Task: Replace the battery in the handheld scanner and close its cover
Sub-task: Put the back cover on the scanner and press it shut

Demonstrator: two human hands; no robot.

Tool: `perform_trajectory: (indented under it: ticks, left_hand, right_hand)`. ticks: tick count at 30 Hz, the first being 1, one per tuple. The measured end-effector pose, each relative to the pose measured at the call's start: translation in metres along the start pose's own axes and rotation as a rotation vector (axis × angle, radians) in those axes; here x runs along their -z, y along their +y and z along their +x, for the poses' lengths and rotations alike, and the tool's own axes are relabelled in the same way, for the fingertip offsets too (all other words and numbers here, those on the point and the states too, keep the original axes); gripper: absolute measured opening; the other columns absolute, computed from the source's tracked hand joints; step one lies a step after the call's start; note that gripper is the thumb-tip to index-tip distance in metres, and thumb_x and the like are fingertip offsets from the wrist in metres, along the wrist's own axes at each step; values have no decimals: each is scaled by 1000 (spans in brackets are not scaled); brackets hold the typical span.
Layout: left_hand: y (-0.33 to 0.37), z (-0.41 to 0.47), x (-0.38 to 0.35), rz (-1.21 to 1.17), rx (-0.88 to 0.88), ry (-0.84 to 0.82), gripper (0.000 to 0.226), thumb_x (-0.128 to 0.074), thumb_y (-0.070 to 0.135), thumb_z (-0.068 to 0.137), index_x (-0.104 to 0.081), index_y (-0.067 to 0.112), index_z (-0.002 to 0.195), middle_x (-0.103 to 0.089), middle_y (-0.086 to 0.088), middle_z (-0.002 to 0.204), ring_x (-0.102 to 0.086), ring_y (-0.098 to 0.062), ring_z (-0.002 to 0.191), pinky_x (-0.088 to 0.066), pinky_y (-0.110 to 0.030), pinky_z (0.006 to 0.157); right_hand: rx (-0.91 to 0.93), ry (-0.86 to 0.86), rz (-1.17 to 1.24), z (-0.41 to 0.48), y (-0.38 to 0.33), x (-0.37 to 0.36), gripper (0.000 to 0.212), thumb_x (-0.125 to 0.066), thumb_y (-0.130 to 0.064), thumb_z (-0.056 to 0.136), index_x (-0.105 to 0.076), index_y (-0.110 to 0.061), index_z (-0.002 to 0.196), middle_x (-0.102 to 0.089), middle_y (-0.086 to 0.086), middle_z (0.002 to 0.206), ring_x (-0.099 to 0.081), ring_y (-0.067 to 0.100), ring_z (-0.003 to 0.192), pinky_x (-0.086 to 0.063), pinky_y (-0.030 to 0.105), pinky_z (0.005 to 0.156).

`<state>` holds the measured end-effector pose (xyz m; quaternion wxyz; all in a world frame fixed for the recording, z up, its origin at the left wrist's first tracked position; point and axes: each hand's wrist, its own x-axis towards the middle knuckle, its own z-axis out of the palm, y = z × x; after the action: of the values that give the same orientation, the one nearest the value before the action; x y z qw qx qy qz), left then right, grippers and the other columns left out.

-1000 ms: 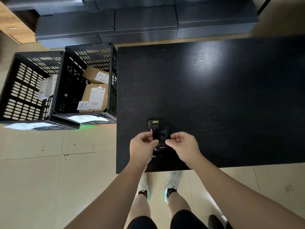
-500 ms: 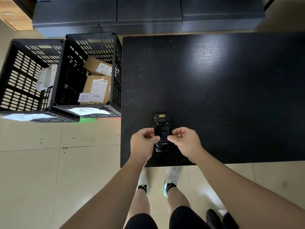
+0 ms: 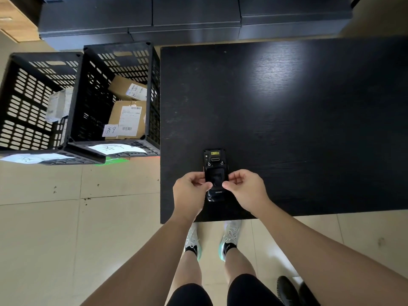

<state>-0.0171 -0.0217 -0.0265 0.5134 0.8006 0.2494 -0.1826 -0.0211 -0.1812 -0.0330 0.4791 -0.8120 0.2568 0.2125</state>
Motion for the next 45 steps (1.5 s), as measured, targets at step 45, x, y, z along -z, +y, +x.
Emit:
perform_trajectory:
  ticks: [45]
  left_hand:
    - [-6,10,-14,800,-348,-228,52,-46,18,101,-29,12,149,-49,-6,126,-55,-24,103,-49,-32,80]
  right_hand:
    - [435,-82,-428,17,14,-6,43,-64,-17,93,-58,-18,135,-58,4,100,-57,20,89,-50,30,72]
